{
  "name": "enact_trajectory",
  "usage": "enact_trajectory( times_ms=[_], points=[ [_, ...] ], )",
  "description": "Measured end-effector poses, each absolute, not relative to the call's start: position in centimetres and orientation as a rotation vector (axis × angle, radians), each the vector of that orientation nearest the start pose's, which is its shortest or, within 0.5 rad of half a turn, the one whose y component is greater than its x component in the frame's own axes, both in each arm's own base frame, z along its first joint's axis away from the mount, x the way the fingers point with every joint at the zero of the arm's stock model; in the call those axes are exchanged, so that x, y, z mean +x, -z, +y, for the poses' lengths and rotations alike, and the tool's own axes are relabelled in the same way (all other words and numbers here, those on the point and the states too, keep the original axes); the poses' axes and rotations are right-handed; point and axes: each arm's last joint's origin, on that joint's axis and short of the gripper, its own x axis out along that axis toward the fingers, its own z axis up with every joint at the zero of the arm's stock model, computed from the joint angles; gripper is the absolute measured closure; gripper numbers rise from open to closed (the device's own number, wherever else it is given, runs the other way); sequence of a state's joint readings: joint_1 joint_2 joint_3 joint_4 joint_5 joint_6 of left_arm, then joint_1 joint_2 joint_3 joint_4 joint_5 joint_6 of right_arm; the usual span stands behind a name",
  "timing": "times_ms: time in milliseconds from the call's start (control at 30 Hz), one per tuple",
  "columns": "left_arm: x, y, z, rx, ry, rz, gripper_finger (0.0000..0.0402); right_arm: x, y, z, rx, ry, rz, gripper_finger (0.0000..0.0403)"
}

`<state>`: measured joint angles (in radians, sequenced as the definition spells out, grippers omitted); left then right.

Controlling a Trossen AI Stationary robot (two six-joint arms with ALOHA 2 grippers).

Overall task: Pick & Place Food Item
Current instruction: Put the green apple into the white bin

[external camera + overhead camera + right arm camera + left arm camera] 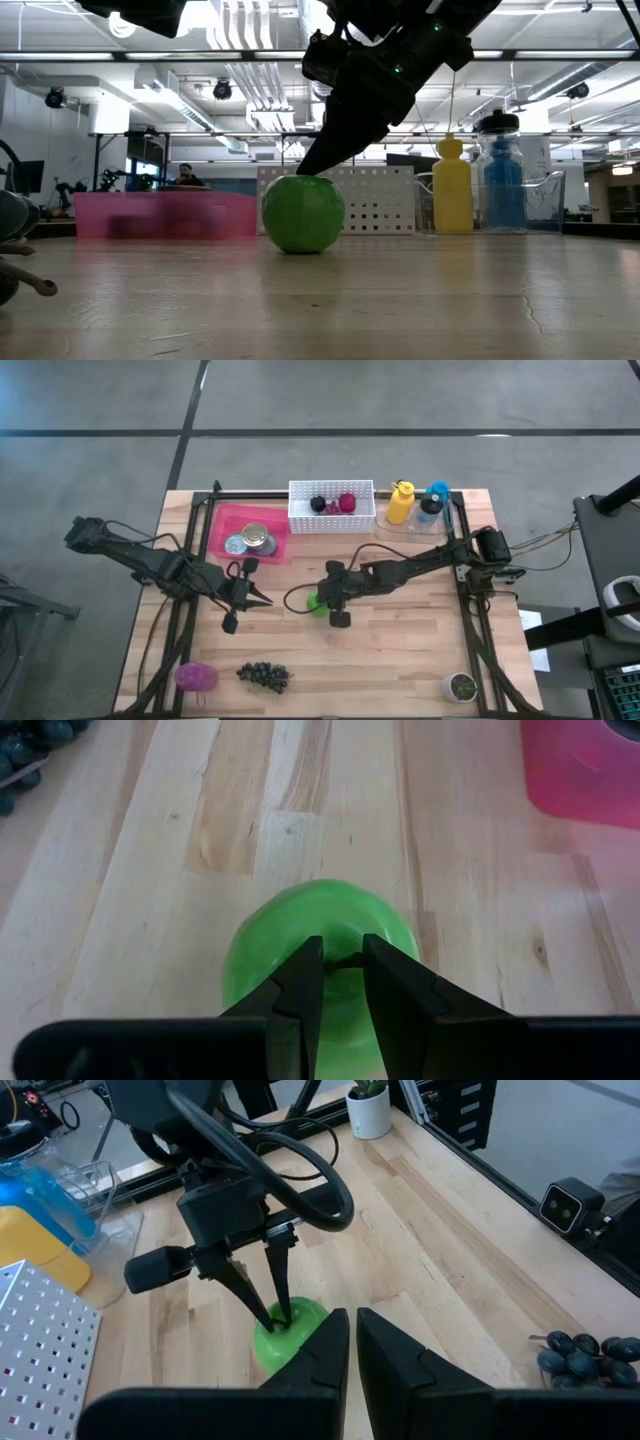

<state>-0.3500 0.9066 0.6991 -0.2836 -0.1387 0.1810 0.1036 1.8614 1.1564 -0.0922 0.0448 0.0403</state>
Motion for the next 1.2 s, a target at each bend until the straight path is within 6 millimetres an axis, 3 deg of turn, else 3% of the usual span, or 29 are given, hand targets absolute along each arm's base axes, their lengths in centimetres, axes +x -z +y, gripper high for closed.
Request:
enact_trajectory(
  times_ms=[200,433,833,1200],
  points=[
    [18.4,-27.4,-6.3,0.296,0.25,0.458,0.0374,38.7,-17.4,3.9,-0.022,-0.04,0.797,0.0339],
    [18.4,-27.4,-6.3,0.296,0.25,0.458,0.0374,38.6,-17.4,4.0,-0.053,-0.055,0.799,0.0388],
    [18.4,-27.4,-6.3,0.296,0.25,0.458,0.0374,38.6,-17.5,4.0,-0.061,-0.059,0.799,0.0393],
    [18.4,-27.3,-6.3,0.295,0.25,0.466,0.0374,38.4,-20.5,3.9,-0.092,-0.071,0.779,0.0394]
  ],
)
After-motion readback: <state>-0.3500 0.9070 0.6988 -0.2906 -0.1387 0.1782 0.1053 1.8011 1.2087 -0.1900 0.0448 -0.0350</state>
